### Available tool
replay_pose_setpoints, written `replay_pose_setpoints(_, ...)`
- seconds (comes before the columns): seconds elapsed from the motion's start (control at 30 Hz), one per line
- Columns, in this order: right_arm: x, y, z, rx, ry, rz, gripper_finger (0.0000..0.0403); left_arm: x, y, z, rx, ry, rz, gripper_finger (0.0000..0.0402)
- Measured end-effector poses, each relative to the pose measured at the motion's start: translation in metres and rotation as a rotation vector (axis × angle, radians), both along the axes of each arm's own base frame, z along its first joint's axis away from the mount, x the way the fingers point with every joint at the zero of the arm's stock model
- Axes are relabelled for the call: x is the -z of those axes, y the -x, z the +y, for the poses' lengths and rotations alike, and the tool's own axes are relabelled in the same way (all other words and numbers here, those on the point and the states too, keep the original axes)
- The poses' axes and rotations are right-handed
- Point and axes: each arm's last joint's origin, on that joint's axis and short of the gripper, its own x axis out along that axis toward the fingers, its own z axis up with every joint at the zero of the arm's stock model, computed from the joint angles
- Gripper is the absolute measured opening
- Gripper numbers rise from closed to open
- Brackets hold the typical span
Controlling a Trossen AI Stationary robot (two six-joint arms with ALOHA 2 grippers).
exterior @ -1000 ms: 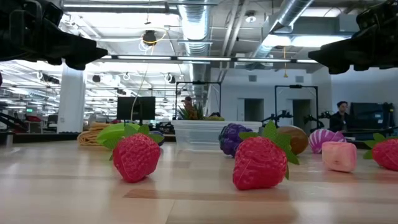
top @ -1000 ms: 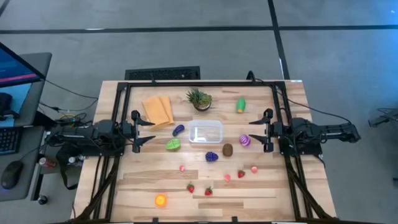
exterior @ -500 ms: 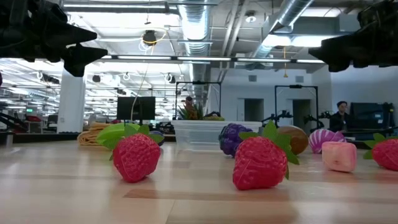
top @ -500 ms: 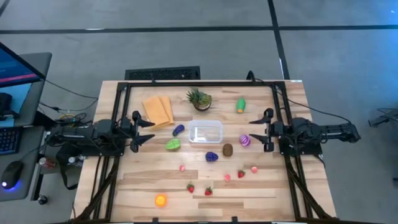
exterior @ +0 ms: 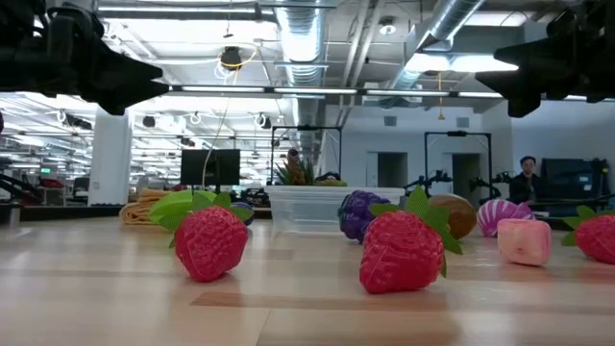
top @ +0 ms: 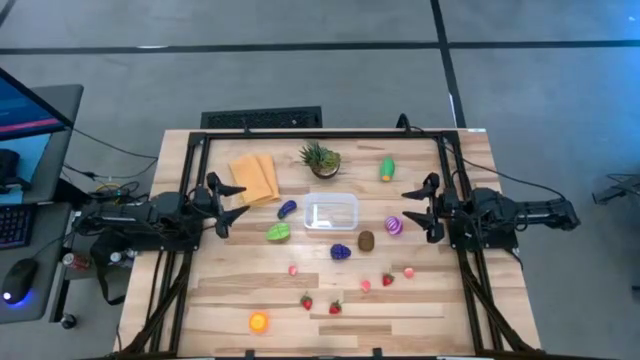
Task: Pick and placing Produce into tupperware
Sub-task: Put the purple onion into the transparent container
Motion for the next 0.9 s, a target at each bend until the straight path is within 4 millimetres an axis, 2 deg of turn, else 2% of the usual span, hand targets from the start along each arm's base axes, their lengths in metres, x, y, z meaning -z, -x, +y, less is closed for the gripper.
replay_pose_setpoints(0.33, 0.0, 0.0, -0.003, 0.031, -0.024, 0.0, 0.0244, 0.0, 0.0, 0.0, -0.004, 0.05, -0.005, 0.0255)
replay_pose_setpoints(0.53, -0.005, 0.0, -0.003, 0.052, 0.128, -0.041, 0.0244, 0.0, 0.001, 0.002, -0.073, -0.03, 0.018, 0.0255)
replay_pose_setpoints(0.67, -0.013, 0.002, -0.003, 0.057, 0.122, -0.124, 0.0244, -0.001, 0.001, 0.002, -0.085, -0.068, 0.028, 0.0255)
replay_pose_setpoints(0.9, -0.012, 0.002, -0.004, 0.074, 0.209, -0.11, 0.0244, -0.001, 0.001, 0.002, -0.092, -0.054, 0.021, 0.0255)
